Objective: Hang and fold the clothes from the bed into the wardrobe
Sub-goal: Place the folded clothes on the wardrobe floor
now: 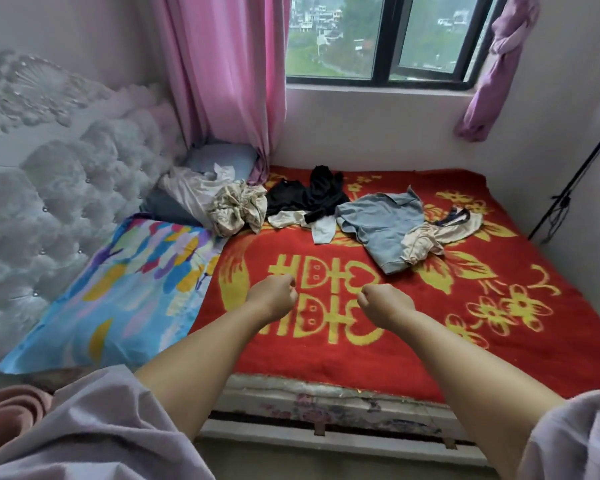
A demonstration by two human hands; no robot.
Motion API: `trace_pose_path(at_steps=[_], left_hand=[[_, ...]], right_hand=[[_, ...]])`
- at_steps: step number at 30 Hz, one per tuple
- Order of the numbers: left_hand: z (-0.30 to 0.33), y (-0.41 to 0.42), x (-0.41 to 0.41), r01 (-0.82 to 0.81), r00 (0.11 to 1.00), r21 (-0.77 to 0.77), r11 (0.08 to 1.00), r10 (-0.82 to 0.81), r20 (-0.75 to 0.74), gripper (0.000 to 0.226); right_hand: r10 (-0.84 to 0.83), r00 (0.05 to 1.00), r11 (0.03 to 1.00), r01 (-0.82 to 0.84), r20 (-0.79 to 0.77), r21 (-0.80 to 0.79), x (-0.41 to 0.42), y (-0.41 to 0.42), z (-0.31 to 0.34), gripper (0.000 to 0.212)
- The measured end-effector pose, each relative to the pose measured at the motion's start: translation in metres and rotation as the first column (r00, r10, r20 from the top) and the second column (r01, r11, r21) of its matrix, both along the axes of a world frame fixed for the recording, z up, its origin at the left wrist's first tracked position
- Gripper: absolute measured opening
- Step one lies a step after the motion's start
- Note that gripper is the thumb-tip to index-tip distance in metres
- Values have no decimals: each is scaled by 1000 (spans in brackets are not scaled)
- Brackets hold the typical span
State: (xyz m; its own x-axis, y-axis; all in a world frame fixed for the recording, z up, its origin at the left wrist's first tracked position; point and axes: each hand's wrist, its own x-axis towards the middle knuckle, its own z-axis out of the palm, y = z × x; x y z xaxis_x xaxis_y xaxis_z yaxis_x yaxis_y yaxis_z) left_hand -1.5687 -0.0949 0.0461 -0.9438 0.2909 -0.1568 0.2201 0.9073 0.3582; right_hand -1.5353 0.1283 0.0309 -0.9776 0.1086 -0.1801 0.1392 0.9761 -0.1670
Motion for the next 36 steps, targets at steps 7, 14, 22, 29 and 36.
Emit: trace_pose_path(at_steps=[7,14,22,29,36], left_hand=[[-29,2,-92,17,996,-63,998,-12,85,33],[-77,27,-217,-18,984,-51,999,27,177,33],[-189,65,-322,-23,934,-59,998,42,356,34],[-334,103,-426,118,923,-100,988,-72,378,45],[-437,162,-516,190,974,-51,980,-181,137,60]], right_hand=[[-19,993,1000,17,120,19,-100,15,-41,35],[50,983,999,-45,176,-29,-225,35,-94,32],[83,931,996,-67,356,-58,-338,65,-211,30],[5,963,996,18,268,-84,-427,68,-361,44],[-28,995,999,24,-96,-43,-432,75,-476,56]])
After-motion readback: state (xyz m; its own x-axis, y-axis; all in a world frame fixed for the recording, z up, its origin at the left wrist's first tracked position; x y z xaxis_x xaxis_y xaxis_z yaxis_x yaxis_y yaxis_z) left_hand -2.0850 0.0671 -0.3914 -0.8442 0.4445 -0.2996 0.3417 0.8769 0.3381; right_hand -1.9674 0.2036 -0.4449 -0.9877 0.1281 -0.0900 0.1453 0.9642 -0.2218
